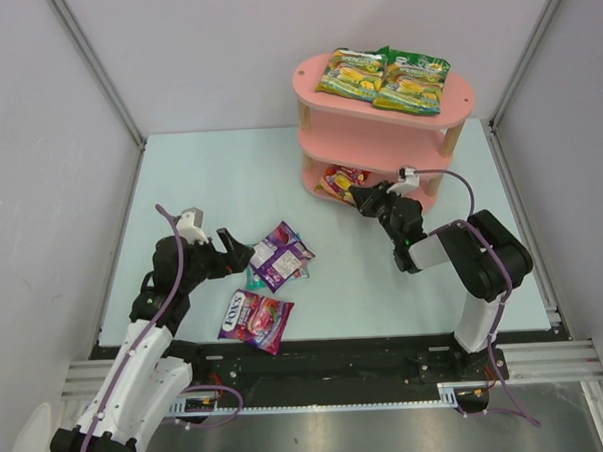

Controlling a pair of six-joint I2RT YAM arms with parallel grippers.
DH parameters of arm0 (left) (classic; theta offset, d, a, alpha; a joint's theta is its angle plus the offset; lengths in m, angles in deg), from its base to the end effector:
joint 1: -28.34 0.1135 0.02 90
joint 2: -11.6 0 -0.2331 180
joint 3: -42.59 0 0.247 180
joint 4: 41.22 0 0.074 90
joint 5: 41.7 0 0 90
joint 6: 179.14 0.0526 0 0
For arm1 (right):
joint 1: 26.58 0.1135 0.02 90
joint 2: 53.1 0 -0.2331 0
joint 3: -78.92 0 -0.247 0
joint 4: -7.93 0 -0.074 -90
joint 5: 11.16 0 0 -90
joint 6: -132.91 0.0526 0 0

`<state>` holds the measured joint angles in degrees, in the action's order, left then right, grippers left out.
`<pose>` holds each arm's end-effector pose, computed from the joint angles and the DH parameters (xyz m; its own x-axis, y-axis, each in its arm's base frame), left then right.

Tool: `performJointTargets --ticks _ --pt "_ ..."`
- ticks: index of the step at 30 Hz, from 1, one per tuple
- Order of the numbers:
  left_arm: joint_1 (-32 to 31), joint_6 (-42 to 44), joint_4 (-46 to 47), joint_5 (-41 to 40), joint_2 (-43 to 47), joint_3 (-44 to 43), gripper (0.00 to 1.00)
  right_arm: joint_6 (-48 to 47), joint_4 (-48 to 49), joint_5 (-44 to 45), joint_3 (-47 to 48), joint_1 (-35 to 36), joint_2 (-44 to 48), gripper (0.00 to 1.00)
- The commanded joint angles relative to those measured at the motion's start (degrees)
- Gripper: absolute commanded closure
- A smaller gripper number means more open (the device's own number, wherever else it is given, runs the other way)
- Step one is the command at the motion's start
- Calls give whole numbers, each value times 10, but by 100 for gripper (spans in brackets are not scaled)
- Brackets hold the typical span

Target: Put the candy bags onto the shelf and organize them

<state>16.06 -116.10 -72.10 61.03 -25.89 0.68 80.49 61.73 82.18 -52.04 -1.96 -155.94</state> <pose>0.1866 -0.0525 0.2186 -0.5695 -0.3286 -0.7534 0.1593 0.8551 -0.4934 0.3142 0.1406 0.1415 -0.2213 0.5683 -0.7925 -0.2876 0.7385 0.6099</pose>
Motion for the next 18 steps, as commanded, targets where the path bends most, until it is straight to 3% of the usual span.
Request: performJointTargets --ticks 1,9,10,11,13,14,18 --pt "-3 -5 22 13 4 3 0 0 68 27 51 1 -17 100" --pt "-3 -5 22 12 4 3 0 -13 59 43 83 2 -43 100" --pt "-3 -5 22 13 4 3 0 -14 54 42 90 1 -48 88" --pt "-3 -5 22 12 4 3 0 -15 50 38 97 -1 -53 49" --pt "-3 -5 21 12 4 3 0 -18 47 31 107 -3 -57 19" --pt "-3 -5 21 13 4 3 0 -22 44 30 107 -3 -55 10" --pt "-3 -5 21 12 5 3 0 -41 15 26 100 -2 -32 4"
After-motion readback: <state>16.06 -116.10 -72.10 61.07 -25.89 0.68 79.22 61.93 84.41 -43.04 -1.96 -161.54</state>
